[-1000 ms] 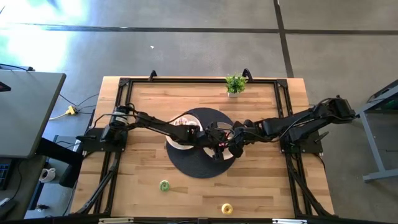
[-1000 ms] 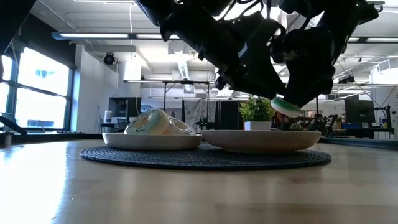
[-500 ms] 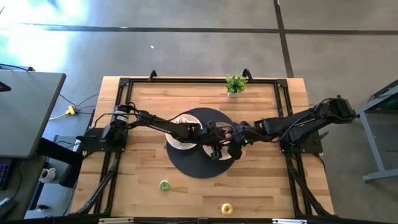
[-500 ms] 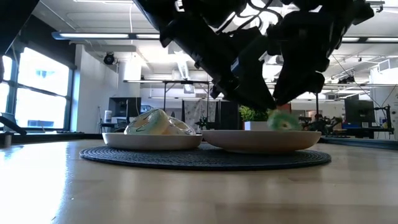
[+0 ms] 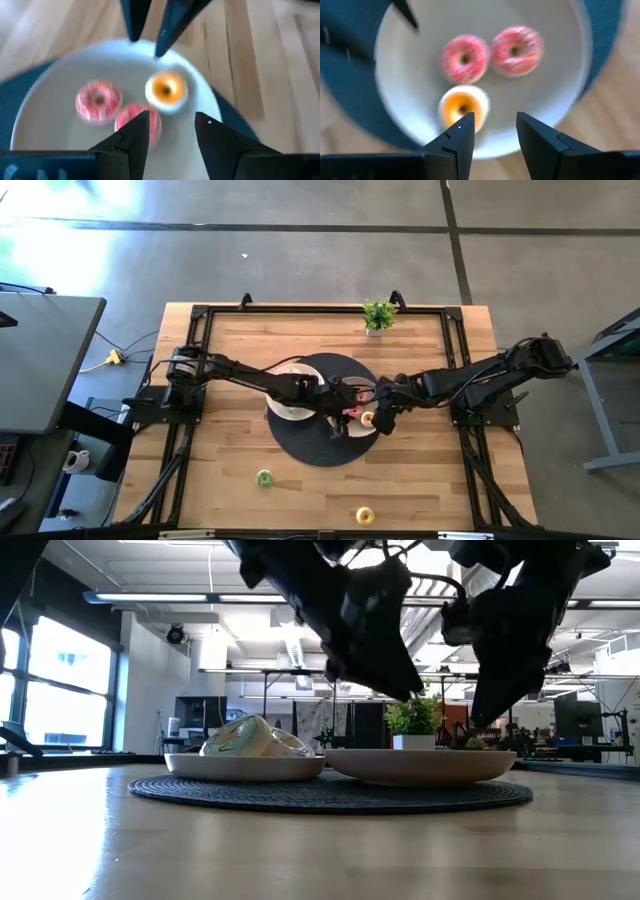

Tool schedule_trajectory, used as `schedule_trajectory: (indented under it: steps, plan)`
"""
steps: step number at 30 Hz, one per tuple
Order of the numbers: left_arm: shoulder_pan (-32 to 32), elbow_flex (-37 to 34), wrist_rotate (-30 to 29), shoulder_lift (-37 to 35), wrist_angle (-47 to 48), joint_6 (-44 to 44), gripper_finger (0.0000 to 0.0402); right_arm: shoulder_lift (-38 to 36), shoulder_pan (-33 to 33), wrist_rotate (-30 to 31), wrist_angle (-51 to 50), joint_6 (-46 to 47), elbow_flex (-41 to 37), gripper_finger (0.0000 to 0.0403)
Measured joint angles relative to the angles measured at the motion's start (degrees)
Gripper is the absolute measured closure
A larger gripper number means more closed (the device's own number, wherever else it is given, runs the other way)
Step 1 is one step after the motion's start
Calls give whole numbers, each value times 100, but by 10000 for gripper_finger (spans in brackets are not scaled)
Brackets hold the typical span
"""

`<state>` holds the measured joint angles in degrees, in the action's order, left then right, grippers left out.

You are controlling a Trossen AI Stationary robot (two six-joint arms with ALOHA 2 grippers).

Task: Pick & Place donuts
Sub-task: Put the small green donut on the light brown plate

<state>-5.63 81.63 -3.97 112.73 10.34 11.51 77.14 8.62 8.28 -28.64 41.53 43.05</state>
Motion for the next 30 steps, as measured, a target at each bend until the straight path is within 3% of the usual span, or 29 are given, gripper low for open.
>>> schedule_trajectory:
  steps: [4,11,18,26,30]
  plan:
    - [-16,-11,173,-504,719,75,246,0,38,-473,198,-111,0,261]
    - [-83,10,214,-1986,1905,225,246,0,166,-66,190,348,-2,261]
    - [-240,11,-2,-3294,3209,390,246,0,166,-63,203,351,-2,261]
    - [-1141,-6,-1195,-3485,4185,703,246,2,284,-594,819,301,-4,261]
    - [-1517,-422,-1056,-3502,4101,939,246,2,524,-725,1277,-71,-4,261]
